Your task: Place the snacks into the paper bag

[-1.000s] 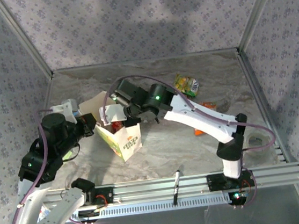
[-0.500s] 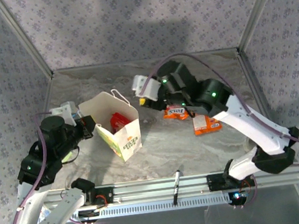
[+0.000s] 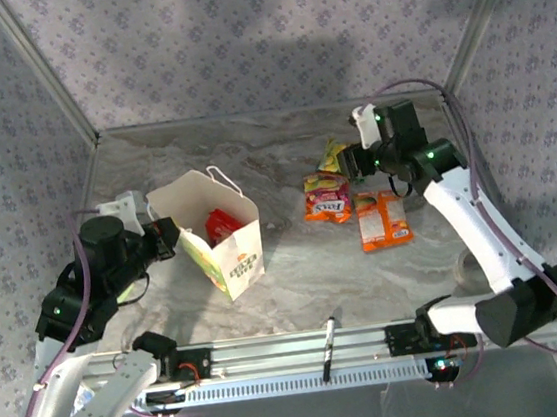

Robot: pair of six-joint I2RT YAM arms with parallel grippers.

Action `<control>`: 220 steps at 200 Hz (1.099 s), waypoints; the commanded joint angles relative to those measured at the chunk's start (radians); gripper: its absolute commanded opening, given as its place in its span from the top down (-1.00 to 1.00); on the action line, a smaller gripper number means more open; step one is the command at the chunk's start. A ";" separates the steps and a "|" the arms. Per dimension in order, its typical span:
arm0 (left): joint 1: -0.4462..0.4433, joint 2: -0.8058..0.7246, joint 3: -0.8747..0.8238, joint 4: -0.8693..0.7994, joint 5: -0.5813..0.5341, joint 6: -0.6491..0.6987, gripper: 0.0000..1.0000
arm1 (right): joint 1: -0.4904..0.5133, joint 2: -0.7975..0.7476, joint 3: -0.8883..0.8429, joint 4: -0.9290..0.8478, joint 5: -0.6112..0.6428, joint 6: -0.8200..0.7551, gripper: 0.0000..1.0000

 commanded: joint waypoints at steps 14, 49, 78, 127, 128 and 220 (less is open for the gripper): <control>0.005 0.008 0.007 -0.004 0.013 0.014 0.88 | -0.117 0.093 -0.066 0.048 -0.195 0.177 -0.19; 0.006 0.010 0.003 -0.008 0.013 0.011 0.88 | -0.146 0.205 -0.104 0.069 -0.254 0.186 -0.20; 0.007 0.018 0.011 -0.013 0.012 0.017 0.87 | -0.142 0.265 -0.124 0.097 -0.245 0.192 -0.20; 0.007 0.038 0.022 -0.012 0.016 0.025 0.87 | -0.140 0.331 -0.143 0.112 -0.198 0.202 -0.16; 0.008 0.038 0.022 -0.011 0.016 0.025 0.87 | -0.139 0.333 -0.145 0.112 -0.194 0.202 -0.16; 0.007 0.060 0.001 0.015 0.031 0.018 0.87 | -0.114 0.361 -0.284 0.188 -0.196 0.226 -0.15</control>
